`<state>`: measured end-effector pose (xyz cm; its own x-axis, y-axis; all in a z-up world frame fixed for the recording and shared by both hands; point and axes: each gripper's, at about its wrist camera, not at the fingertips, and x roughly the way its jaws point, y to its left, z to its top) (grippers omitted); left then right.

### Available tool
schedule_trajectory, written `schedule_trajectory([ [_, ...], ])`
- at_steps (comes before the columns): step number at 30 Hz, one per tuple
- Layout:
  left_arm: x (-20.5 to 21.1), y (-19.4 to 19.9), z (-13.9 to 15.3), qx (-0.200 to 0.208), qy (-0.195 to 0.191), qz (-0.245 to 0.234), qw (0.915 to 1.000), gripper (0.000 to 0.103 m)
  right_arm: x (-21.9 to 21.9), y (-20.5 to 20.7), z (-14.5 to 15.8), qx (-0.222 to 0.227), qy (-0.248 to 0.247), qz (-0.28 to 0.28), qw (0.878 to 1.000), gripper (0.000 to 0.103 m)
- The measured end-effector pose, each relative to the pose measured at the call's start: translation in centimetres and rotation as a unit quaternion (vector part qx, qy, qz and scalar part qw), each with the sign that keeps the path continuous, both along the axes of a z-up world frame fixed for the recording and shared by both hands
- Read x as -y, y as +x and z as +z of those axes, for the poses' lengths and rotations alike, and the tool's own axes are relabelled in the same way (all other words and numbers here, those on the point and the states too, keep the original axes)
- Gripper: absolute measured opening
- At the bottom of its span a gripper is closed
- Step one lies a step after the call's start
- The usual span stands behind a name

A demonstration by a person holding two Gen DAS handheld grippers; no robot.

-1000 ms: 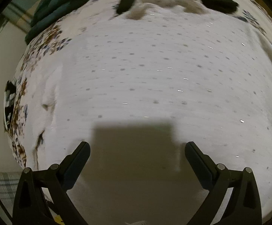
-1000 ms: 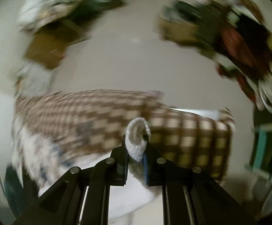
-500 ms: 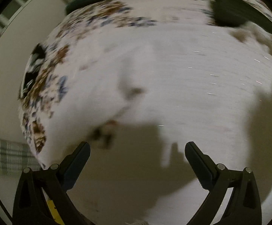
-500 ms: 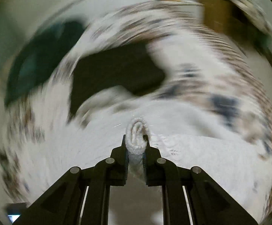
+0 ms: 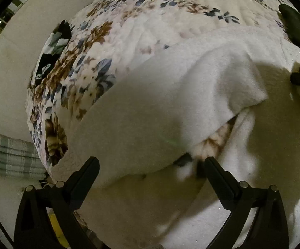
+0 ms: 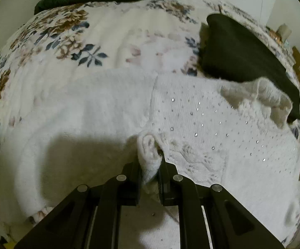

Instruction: Fold small clothes

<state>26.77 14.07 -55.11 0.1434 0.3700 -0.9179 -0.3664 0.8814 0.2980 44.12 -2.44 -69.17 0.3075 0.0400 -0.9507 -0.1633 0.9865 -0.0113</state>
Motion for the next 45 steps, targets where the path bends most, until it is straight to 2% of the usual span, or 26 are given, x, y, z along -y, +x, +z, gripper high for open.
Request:
schedule_trajectory([
  [2,-0.2,0.1,0.5,0.003,-0.009,0.001,1.0000,0.103,2.2,-0.2,1.3,-0.024,0.056,-0.018,0.998,0.028],
  [4,0.0,0.4,1.3,0.012,-0.018,-0.006,0.9997,0.103,5.6,-1.2,2.8,-0.042,0.128,-0.055,0.989,0.055],
  [6,0.8,1.4,2.6,0.026,-0.030,-0.026,0.9989,0.103,10.4,-3.0,4.4,-0.042,0.181,-0.116,0.976,0.058],
  [9,2.9,3.8,4.3,0.050,-0.057,-0.082,0.9938,0.103,17.9,-6.2,5.6,-0.041,0.200,-0.209,0.956,0.062],
  [13,5.9,7.9,4.4,0.050,-0.123,-0.141,0.9812,0.103,26.2,-10.8,5.5,-0.045,0.175,-0.313,0.932,0.063],
  [15,7.6,10.4,3.1,0.035,-0.156,-0.159,0.9743,0.103,29.9,-13.5,4.8,-0.048,0.160,-0.354,0.920,0.063],
  [17,9.2,12.5,1.5,0.019,-0.166,-0.172,0.9708,0.102,32.9,-15.6,4.2,-0.055,0.152,-0.389,0.907,0.063],
  [19,10.6,14.2,0.1,0.009,-0.168,-0.185,0.9682,0.092,35.1,-17.6,3.8,-0.058,0.150,-0.414,0.896,0.063],
  [20,11.2,14.7,-0.6,0.003,-0.163,-0.191,0.9679,0.073,35.9,-18.8,3.4,-0.059,0.148,-0.424,0.891,0.063],
  [21,11.9,15.2,-1.2,-0.002,-0.158,-0.199,0.9671,0.046,36.6,-19.7,3.1,-0.061,0.147,-0.431,0.888,0.063],
  [22,12.5,15.7,-1.8,-0.006,-0.156,-0.209,0.9655,0.033,37.4,-20.3,3.0,-0.063,0.146,-0.437,0.885,0.063],
  [23,12.8,15.8,-1.8,-0.003,-0.149,-0.211,0.9661,0.012,37.5,-20.6,2.7,-0.065,0.146,-0.441,0.883,0.063],
  [24,12.8,15.8,-1.4,0.009,-0.145,-0.212,0.9666,0.006,38.0,-21.1,2.3,-0.067,0.149,-0.444,0.881,0.063],
  [26,12.1,15.5,0.6,0.049,-0.141,-0.206,0.9670,0.005,38.1,-21.8,1.6,-0.069,0.148,-0.446,0.880,0.063],
  [29,10.2,14.9,2.8,0.083,-0.147,-0.178,0.9695,0.005,38.3,-22.1,0.3,-0.070,0.142,-0.437,0.886,0.063],
  [31,9.0,14.4,4.0,0.101,-0.132,-0.160,0.9731,0.004,38.4,-22.2,-0.4,-0.069,0.120,-0.429,0.893,0.063],
  [34,6.6,14.1,5.1,0.117,-0.130,-0.128,0.9761,0.004,38.6,-21.5,-1.2,-0.063,0.078,-0.421,0.902,0.062],
  [36,6.0,13.9,5.0,0.118,-0.128,-0.120,0.9774,0.004,38.6,-21.0,-1.5,-0.055,0.048,-0.418,0.906,0.062],
  [38,6.0,13.8,4.1,0.108,-0.121,-0.121,0.9793,0.004,39.6,-21.3,-1.7,-0.042,-0.001,-0.425,0.904,0.062],
  [41,6.0,13.5,3.0,0.098,-0.114,-0.120,0.9813,0.005,41.9,-22.2,-2.6,-0.045,0.003,-0.454,0.890,0.062],
  [45,4.6,13.1,1.8,0.087,-0.101,-0.100,0.9860,0.005,42.3,-22.2,-3.0,-0.057,-0.016,-0.451,0.891,0.062],
])
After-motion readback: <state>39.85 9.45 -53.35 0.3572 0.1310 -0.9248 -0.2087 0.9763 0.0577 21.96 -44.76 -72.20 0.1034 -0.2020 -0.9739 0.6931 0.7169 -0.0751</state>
